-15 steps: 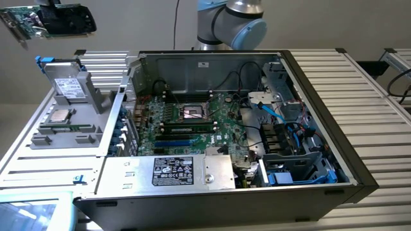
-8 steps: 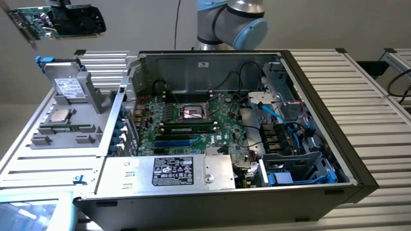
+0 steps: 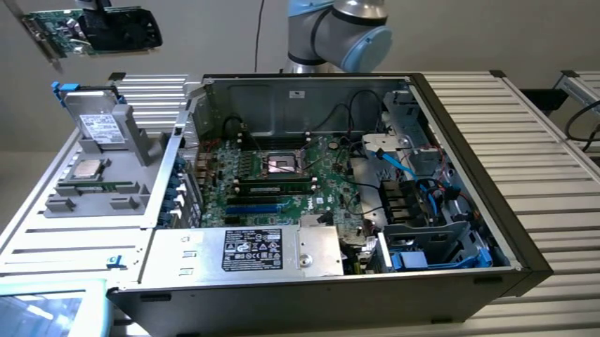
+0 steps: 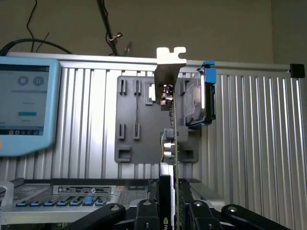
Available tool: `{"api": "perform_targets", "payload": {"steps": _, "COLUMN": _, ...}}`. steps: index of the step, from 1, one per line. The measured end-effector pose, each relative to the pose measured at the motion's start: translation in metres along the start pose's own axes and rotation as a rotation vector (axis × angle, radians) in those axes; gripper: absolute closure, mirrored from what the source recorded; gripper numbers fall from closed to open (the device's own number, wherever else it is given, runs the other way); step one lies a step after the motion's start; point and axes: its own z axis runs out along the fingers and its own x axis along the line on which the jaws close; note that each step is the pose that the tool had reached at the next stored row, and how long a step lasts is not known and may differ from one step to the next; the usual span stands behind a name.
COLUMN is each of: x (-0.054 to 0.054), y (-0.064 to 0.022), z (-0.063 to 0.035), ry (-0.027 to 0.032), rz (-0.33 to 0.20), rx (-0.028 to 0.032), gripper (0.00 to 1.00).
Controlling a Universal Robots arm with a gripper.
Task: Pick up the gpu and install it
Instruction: 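Pick up the gpu and move the gpu toward the slot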
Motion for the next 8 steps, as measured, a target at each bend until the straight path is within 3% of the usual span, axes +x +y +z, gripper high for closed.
{"api": "perform_targets", "payload": {"steps": 2, "x": 0.0018, "y": -0.0024, "z": -0.0004, "ry": -0.0003, "rz": 0.0, "rx": -0.0042, "gripper": 0.72}}
{"api": "perform_targets", "payload": {"steps": 5, "x": 0.003, "y": -0.0065, "z": -0.001, "ry": 0.0032, "rz": 0.002, "rx": -0.0198, "gripper": 0.72}}
{"api": "perform_targets", "payload": {"steps": 6, "x": 0.003, "y": -0.0078, "z": -0.0012, "ry": 0.0074, "rz": 0.003, "rx": -0.0222, "gripper": 0.72}}
{"api": "perform_targets", "payload": {"steps": 8, "x": 0.003, "y": -0.0099, "z": -0.0014, "ry": 0.0234, "rz": 0.007, "rx": -0.023, "gripper": 0.72}}
